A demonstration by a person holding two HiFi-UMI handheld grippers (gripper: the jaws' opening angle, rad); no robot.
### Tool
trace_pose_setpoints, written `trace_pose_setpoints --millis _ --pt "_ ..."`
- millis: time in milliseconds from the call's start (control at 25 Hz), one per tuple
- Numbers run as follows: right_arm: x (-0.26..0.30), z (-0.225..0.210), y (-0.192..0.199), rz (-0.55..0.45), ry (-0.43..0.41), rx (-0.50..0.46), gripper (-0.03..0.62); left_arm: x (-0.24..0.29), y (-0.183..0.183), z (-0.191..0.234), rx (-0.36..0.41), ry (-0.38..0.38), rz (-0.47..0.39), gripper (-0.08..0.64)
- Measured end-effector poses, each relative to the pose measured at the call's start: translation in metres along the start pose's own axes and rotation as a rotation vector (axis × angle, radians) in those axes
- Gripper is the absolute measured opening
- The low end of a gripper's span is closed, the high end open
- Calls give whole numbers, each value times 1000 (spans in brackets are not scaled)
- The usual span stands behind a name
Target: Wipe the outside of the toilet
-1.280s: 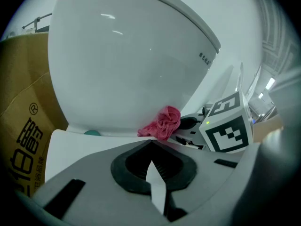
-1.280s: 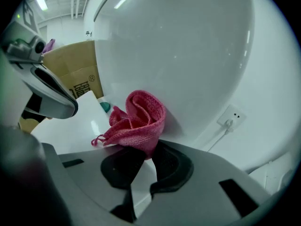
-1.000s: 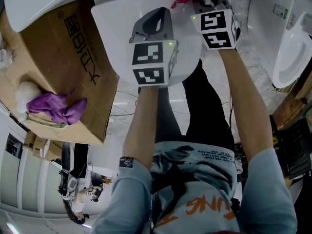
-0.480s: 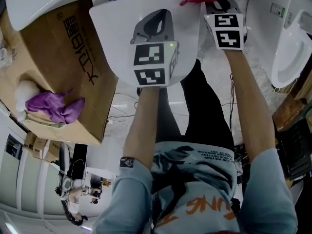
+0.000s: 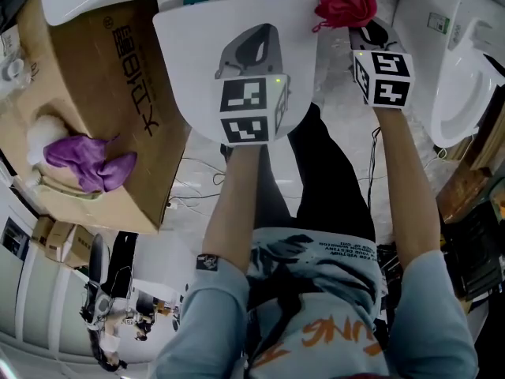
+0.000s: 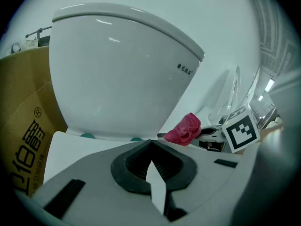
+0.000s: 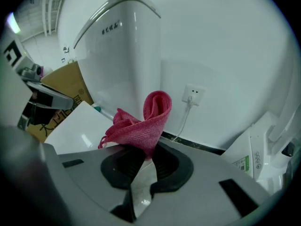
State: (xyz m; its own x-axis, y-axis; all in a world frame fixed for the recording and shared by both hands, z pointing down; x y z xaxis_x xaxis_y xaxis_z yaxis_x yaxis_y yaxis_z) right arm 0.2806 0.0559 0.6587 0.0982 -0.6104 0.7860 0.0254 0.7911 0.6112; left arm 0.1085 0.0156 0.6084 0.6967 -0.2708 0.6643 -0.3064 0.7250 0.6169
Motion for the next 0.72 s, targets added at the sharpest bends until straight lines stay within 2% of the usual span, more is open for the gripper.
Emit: trace_pose_setpoints --millis 240,560,720 --pt "-51 -1 -15 -57 -12 78 63 -32 -17 -11 -11 -20 -51 25" --pt "-119 15 -66 -153 -43 100 63 -102 -46 -14 -59 -108 -139 23" --pt "-157 24 -96 -203 -58 84 63 -140 -68 -27 -44 -129 -186 23"
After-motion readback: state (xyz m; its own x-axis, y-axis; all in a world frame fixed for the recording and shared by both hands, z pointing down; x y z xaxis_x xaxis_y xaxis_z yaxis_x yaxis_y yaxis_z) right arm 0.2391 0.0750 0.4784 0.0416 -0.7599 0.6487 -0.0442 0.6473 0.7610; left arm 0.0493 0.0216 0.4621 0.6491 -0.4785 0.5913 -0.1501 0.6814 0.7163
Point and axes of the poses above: the fingertips, and each gripper's own axes: x forward along the fingers, z to its left, y out of its underside, the point moved 2 cm from there along -x, backward along the fingers, and after that the axes turned 8 degrees about y, right-handed, at the moved point
